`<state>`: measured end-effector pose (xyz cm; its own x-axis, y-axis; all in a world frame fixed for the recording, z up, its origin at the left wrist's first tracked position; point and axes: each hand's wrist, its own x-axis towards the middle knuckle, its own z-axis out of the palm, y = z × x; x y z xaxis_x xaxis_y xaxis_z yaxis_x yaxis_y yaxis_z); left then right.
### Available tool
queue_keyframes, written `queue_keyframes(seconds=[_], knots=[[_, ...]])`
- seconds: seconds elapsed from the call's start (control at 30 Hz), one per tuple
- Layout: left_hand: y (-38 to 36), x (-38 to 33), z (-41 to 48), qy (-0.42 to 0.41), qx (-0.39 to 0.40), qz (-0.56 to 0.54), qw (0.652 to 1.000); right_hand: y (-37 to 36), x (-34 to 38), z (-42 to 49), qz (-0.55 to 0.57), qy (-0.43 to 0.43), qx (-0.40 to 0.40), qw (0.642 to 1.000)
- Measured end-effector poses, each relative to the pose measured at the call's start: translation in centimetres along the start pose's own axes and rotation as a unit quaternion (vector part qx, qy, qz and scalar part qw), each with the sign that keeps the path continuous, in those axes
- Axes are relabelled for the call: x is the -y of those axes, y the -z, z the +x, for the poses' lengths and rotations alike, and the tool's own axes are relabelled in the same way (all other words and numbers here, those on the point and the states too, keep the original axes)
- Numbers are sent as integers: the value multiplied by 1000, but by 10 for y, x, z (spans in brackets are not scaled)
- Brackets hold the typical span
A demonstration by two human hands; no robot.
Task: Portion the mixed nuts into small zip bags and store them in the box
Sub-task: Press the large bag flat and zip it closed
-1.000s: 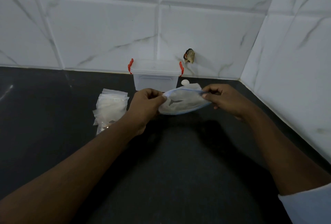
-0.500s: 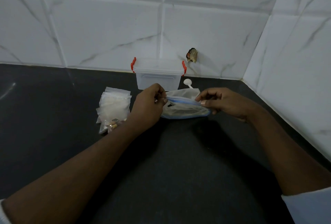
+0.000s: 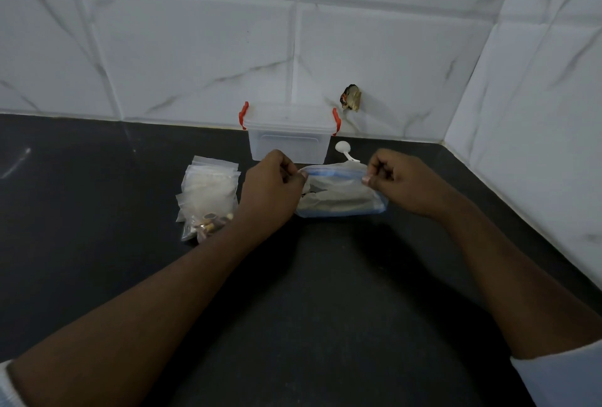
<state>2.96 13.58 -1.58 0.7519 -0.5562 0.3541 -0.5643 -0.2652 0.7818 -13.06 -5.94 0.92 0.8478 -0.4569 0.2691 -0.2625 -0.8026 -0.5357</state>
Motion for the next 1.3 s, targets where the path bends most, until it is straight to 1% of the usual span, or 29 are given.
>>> queue_keyframes(seconds=[0.07,0.13,0.17,0.23,0.27,0.3,0.33,0.4,0.43,0.5,0.57,0.63,0.67,0.7,0.77,0.83,0.9,1.0,1.07,1.1,1.23,1.3], knots=[[0,-1,0,20,25,-19,999,-9,7,2,-33,-16,-89,995],[1,-3,0,76,70,-103,989,-16,14,3,-26,-34,-133,990],[2,-6,0,121,99,-169,973,-18,16,4,-17,-45,-145,988],[4,-8,0,200,155,-299,920,-19,18,3,11,-76,-150,986],[5,-7,2,218,174,-342,897,-18,17,2,48,-95,-144,984],[6,-6,3,226,187,-370,882,-16,16,2,111,-114,-133,978],[7,-5,5,228,193,-387,872,-14,16,3,194,-130,-117,965],[7,-5,6,222,199,-410,862,-9,12,4,354,-137,-80,922],[7,-5,5,217,203,-423,856,-6,9,4,407,-132,-58,902],[6,-6,3,200,202,-447,848,-3,4,4,468,-117,-12,876],[6,-7,2,193,184,-461,846,-2,1,4,484,-117,16,867],[7,-8,1,198,163,-455,853,-5,1,3,474,-122,8,872],[7,-8,1,201,149,-443,861,-6,3,4,466,-126,-8,876],[7,-9,1,202,133,-424,873,-8,6,4,459,-130,-28,879],[7,-8,0,195,85,-353,911,-11,9,5,428,-144,-70,890],[5,-7,0,166,31,-265,949,-11,10,4,323,-157,-117,926],[4,-4,0,124,-7,-190,974,-10,10,3,180,-144,-148,962],[2,-2,-2,62,-10,-89,994,-11,15,3,33,-73,-153,985],[1,-2,-3,41,14,-67,997,-11,14,4,-19,-32,-143,989],[1,-1,-2,40,26,-66,997,-10,12,4,-18,-28,-136,990],[2,1,1,35,48,-70,996,-3,4,2,56,-36,-93,993],[1,2,1,30,47,-84,995,-1,4,3,128,-42,-82,988]])
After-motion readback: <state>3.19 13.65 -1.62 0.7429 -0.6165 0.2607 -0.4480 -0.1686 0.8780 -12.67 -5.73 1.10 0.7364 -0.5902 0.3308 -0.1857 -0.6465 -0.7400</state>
